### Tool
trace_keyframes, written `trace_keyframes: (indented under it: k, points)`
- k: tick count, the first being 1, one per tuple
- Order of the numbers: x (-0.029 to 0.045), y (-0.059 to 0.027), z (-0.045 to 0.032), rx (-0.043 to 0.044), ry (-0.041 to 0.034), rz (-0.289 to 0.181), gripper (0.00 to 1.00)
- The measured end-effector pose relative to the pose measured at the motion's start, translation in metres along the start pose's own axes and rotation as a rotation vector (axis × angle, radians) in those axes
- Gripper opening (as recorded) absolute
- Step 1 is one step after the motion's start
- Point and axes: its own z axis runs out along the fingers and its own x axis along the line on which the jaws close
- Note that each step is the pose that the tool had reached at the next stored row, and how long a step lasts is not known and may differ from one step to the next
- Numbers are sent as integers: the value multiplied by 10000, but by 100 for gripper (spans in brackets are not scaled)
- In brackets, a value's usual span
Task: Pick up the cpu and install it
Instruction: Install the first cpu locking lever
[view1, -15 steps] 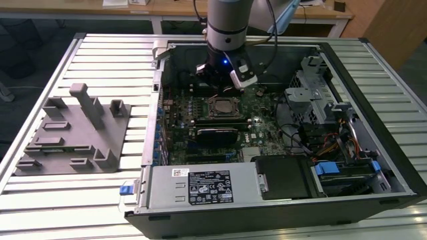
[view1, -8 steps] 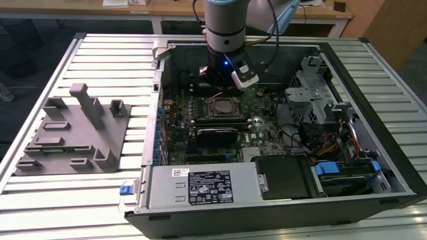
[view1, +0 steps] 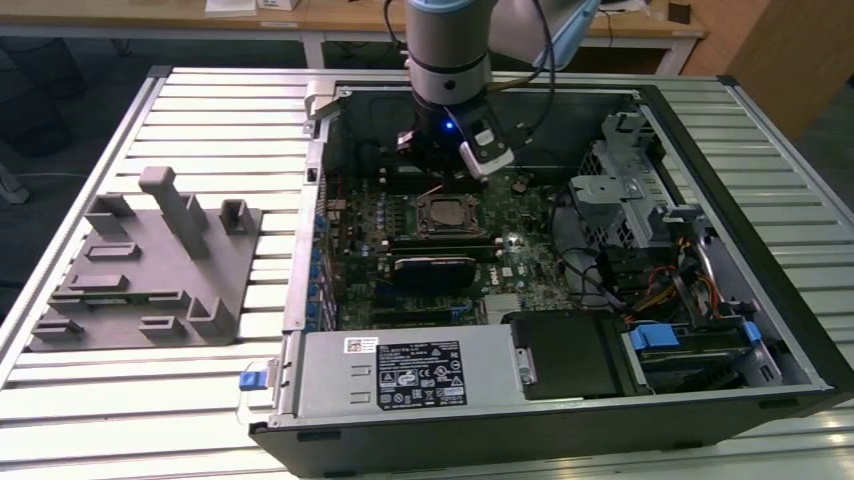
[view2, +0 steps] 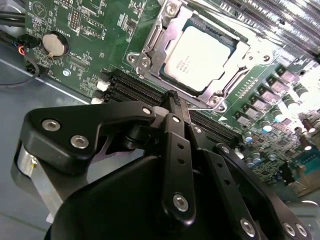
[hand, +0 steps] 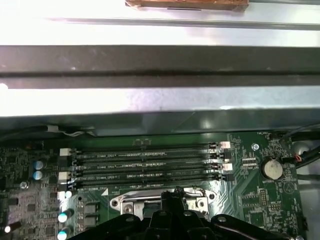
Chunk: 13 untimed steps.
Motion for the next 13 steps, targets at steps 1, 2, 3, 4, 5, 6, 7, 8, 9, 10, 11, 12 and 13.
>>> trace_keyframes:
  k: [1,2,3,4,5,6,7,8,9,10,11,12,13]
  points:
    - [2,8,8,2,-9,21,11]
    - [4,16,17,4,-20,41,11]
    - [6,24,27,5,-32,64,11]
    - [8,31,35,7,-43,82,11]
    - [9,38,43,9,-52,101,11]
    - [11,45,50,10,-60,116,11]
    - [12,51,55,10,-64,125,11]
    - [13,56,58,11,-66,131,11]
    - [13,59,62,11,-70,143,11]
    - [13,60,65,13,-77,167,11]
    - [14,60,67,22,-92,246,11]
    - [14,60,68,34,-112,345,11]
    - [14,60,68,45,-126,420,11]
